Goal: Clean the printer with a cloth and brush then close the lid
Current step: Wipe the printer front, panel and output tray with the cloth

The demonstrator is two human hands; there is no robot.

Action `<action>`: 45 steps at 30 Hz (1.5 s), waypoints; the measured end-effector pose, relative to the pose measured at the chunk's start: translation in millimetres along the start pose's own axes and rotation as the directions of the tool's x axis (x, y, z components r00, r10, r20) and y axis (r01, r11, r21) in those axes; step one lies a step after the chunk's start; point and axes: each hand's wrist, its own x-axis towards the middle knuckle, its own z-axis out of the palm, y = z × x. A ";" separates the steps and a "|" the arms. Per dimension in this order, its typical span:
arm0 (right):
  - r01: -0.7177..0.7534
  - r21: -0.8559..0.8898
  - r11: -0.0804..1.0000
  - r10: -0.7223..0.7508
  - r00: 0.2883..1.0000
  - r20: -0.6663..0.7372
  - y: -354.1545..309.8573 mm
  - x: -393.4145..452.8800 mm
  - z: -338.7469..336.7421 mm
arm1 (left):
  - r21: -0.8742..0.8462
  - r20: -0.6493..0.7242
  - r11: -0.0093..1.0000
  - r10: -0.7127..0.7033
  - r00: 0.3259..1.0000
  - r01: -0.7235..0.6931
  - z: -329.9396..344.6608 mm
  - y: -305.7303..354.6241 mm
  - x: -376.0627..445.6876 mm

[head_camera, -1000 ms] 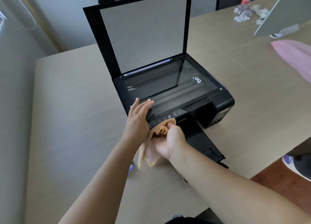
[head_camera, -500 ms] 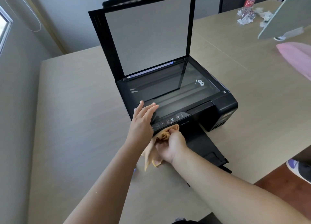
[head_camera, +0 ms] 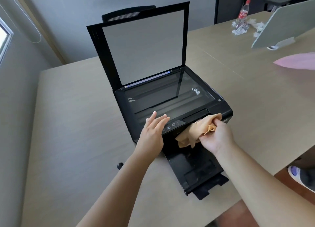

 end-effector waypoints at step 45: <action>0.490 -0.323 -0.810 -0.132 0.384 0.914 -42.4 74.9 -87.5 | 0.051 -0.013 0.984 0.174 0.985 -0.174 25.5 20.8 18.2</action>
